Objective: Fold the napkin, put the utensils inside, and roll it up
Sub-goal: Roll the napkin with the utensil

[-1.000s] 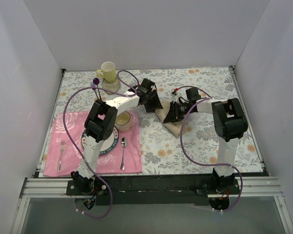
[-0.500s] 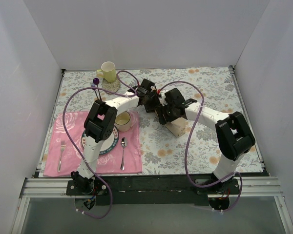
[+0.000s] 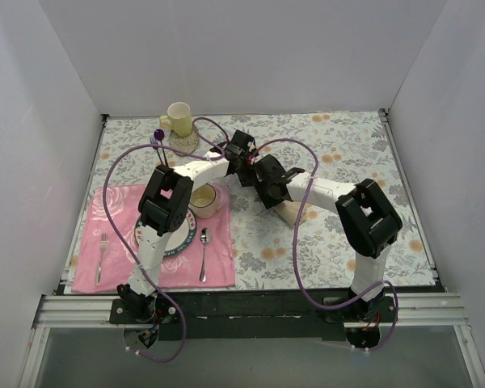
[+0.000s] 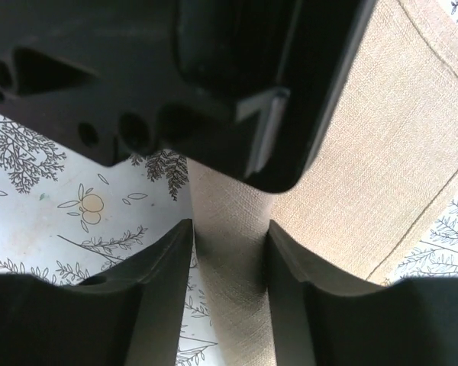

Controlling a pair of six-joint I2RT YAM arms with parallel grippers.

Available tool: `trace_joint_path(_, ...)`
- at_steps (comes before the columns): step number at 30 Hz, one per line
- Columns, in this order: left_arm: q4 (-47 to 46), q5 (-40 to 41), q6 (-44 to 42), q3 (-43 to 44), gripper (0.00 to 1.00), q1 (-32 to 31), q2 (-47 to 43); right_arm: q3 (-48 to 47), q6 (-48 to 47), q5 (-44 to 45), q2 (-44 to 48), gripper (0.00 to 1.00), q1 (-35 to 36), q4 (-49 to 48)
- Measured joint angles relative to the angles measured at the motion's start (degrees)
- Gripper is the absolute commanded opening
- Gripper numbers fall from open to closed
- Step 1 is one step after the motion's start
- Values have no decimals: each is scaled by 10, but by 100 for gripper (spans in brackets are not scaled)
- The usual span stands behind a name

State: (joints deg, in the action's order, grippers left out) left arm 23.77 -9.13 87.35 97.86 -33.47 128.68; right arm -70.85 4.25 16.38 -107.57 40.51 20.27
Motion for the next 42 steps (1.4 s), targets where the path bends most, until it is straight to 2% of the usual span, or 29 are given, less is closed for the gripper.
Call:
trace_joint_path(1, 0, -1, 0, 0, 36, 0, 0, 0, 2, 2, 0, 36, 0, -2)
trace_joint_path(2, 1, -1, 0, 0, 45, 1, 0, 0, 3, 2, 0, 33, -1, -2)
trace_joint_path(5, 1, 2, -6, 0, 65, 1, 0, 3, 5, -12, 0, 27, -8, -10)
trace_joint_path(8, -2, 5, -9, 0, 72, -1, -5, 15, 10, -53, 2, 26, -26, -26)
trace_joint_path(11, 9, 14, -14, 0, 75, -3, -11, 38, 14, -137, 15, 24, -63, -54)
trace_joint_path(12, 11, 19, -14, -1, 88, -3, -12, 43, 11, -174, 16, 23, -78, -61)
trace_joint_path(15, 10, 33, -10, -1, 93, -4, -17, 53, 3, -284, 17, 22, -114, -87)
trace_joint_path(23, 33, 37, -15, -8, 93, -1, -28, 46, 27, -565, -57, 23, -226, -117)
trace_joint_path(27, 32, 38, -15, -9, 90, -4, -28, 31, 37, -654, -95, 24, -254, -116)
trace_joint_path(31, 32, 37, -14, -7, 80, -9, -26, 26, 46, -699, -115, 24, -269, -116)
trace_joint_path(34, 34, 37, -14, 10, 61, -14, -11, 30, 50, -711, -116, 26, -271, -116)
trace_joint_path(36, 28, 39, -15, 21, 47, -16, 0, 33, 53, -714, -116, 33, -270, -116)
trace_joint_path(39, 27, 47, -13, 20, 34, -16, 5, 33, 57, -707, -114, 41, -269, -114)
trace_joint_path(41, 28, 52, -14, 19, 29, -15, 7, 33, 58, -694, -106, 46, -265, -108)
trace_joint_path(42, 27, 53, -14, 19, 29, -15, 8, 33, 57, -682, -99, 52, -261, -101)
